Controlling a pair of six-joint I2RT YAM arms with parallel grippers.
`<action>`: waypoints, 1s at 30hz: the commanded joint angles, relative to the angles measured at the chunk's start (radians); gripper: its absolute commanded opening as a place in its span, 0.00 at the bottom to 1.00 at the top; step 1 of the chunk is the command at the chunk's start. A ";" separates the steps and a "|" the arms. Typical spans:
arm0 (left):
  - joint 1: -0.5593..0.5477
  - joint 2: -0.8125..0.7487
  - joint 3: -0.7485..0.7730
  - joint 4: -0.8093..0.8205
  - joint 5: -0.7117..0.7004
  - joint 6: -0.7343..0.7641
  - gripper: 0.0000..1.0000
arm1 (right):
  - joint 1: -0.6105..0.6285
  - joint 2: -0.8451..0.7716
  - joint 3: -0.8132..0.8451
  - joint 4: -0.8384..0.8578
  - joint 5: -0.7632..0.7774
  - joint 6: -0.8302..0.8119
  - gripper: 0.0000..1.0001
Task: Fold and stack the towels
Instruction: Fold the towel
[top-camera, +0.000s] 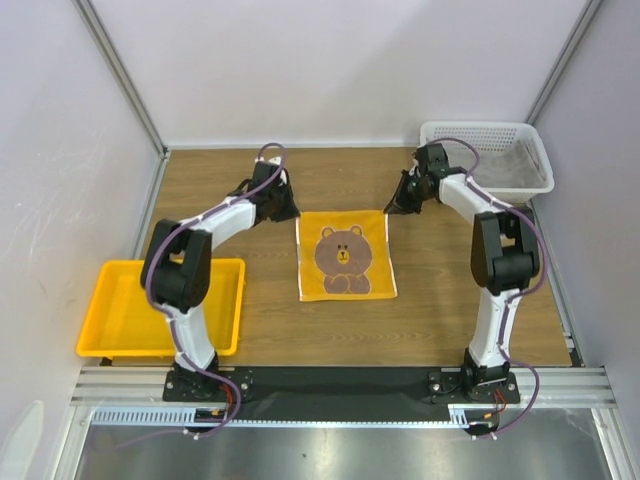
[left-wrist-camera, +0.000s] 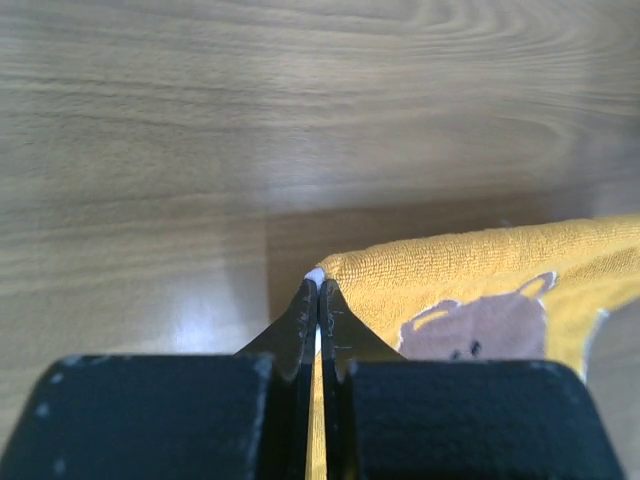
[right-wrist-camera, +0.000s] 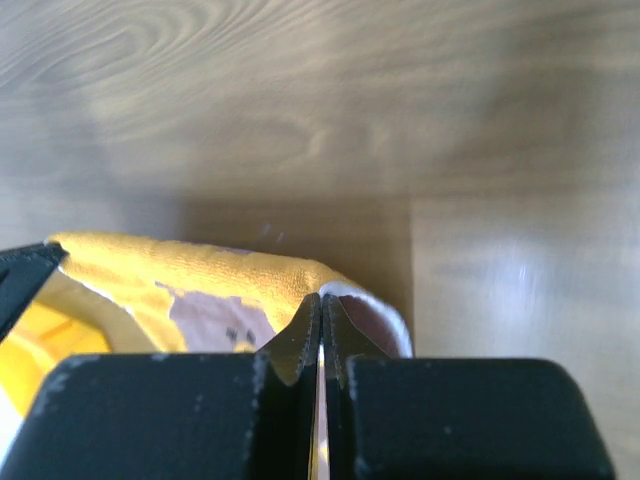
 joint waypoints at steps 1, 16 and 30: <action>0.001 -0.132 -0.076 0.120 0.024 0.045 0.00 | 0.000 -0.135 -0.078 0.054 -0.025 -0.012 0.00; -0.030 -0.473 -0.478 0.205 0.064 0.094 0.00 | 0.003 -0.448 -0.490 0.117 -0.026 -0.044 0.00; -0.198 -0.669 -0.587 0.074 -0.031 0.099 0.01 | 0.007 -0.656 -0.596 0.013 0.016 -0.032 0.00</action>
